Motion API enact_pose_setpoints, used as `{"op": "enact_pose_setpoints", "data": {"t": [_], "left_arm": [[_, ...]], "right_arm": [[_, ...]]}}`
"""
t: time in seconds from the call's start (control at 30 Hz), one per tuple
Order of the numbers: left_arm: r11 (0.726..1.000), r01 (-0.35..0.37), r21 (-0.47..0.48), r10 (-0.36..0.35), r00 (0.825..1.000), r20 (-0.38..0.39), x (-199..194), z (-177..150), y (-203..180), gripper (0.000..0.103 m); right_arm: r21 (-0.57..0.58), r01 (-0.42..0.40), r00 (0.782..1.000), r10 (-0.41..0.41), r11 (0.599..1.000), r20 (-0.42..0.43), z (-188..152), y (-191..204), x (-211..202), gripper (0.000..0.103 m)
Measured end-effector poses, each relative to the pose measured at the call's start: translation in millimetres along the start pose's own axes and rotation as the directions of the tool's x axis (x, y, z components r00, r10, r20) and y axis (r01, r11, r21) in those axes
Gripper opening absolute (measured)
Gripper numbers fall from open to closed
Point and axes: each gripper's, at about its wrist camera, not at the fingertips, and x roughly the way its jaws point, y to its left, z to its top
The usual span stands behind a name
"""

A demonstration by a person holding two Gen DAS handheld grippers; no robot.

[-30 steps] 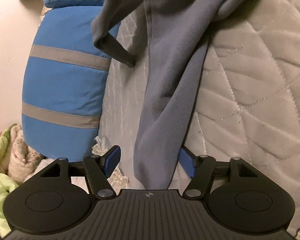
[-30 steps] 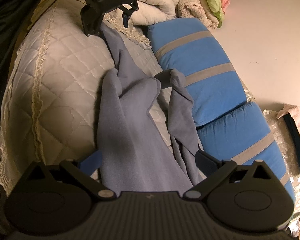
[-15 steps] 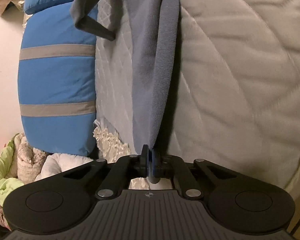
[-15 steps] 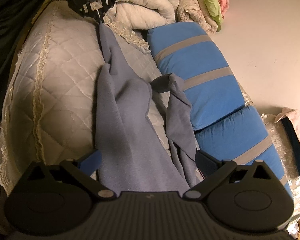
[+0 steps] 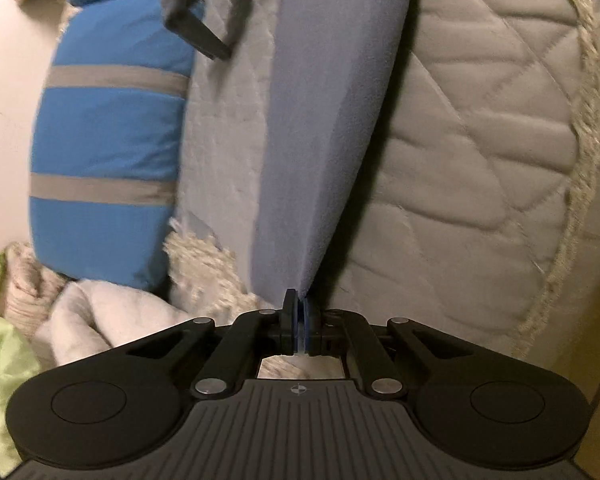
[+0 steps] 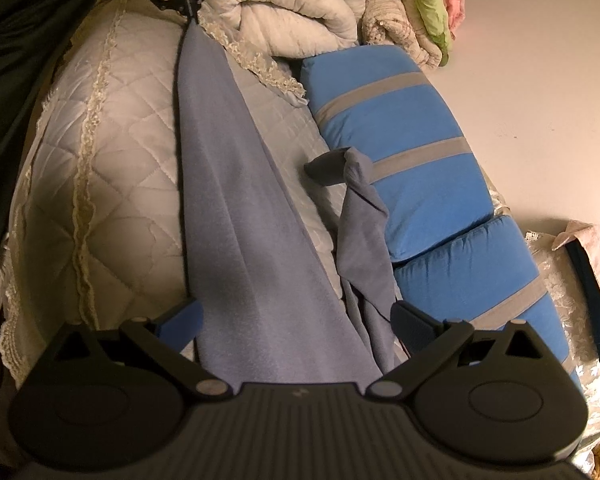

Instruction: Fold clothes

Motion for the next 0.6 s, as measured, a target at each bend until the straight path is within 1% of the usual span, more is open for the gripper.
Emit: {"op": "enact_pose_setpoints", "data": {"t": [0.1, 0.17, 0.23, 0.27, 0.33, 0.4, 0.43, 0.47, 0.53, 0.57, 0.6], "left_arm": [[0.999, -0.017, -0.029, 0.015, 0.996, -0.086, 6.8, -5.9, 5.6, 0.005], [0.997, -0.032, -0.077, 0.022, 0.991, -0.132, 4.5, -8.9, 15.2, 0.006], [0.989, -0.047, -0.137, 0.024, 0.986, -0.167, -0.1, -10.1, 27.4, 0.012], [0.982, -0.056, -0.182, 0.025, 0.986, -0.165, -4.8, -8.0, 35.6, 0.017], [0.956, -0.073, -0.285, 0.035, 0.990, -0.138, -16.5, -0.2, 53.2, 0.050], [0.915, -0.075, -0.397, 0.051, 0.996, -0.072, -27.7, 17.0, 74.0, 0.063], [0.892, -0.071, -0.447, 0.060, 0.997, -0.038, -33.3, 27.6, 83.9, 0.068], [0.864, -0.063, -0.499, 0.070, 0.998, -0.004, -37.8, 39.4, 93.6, 0.069], [0.801, -0.037, -0.597, 0.090, 0.994, 0.060, -45.5, 65.8, 110.9, 0.069], [0.767, -0.019, -0.641, 0.100, 0.991, 0.090, -46.8, 77.8, 118.5, 0.069], [0.723, 0.003, -0.690, 0.109, 0.987, 0.119, -47.4, 91.7, 126.5, 0.069]], "right_arm": [[-0.015, 0.011, 1.000, -0.011, 1.000, 0.003, 0.0, 2.8, -0.5, 0.103], [-0.020, 0.013, 1.000, -0.013, 1.000, 0.002, -0.2, 4.1, 0.1, 0.103], [-0.016, 0.010, 1.000, -0.010, 1.000, -0.001, 0.2, 4.3, 0.9, 0.103], [-0.014, 0.012, 1.000, -0.012, 1.000, -0.001, 0.5, 4.3, 1.2, 0.103], [-0.007, 0.013, 1.000, -0.013, 1.000, -0.004, 1.2, 4.2, 2.5, 0.103], [-0.002, 0.018, 1.000, -0.018, 1.000, -0.008, 1.8, 4.8, 3.9, 0.103], [0.002, 0.022, 1.000, -0.022, 1.000, -0.011, 1.6, 4.9, 4.6, 0.103], [0.010, 0.028, 1.000, -0.028, 1.000, -0.015, 1.4, 4.3, 5.7, 0.103], [0.033, 0.049, 0.998, -0.048, 0.998, -0.029, 0.4, 1.7, 8.8, 0.103], [0.048, 0.063, 0.997, -0.062, 0.997, -0.036, -0.2, -0.1, 10.5, 0.103], [0.071, 0.075, 0.996, -0.072, 0.995, -0.045, -0.7, -2.9, 12.0, 0.103]]}}
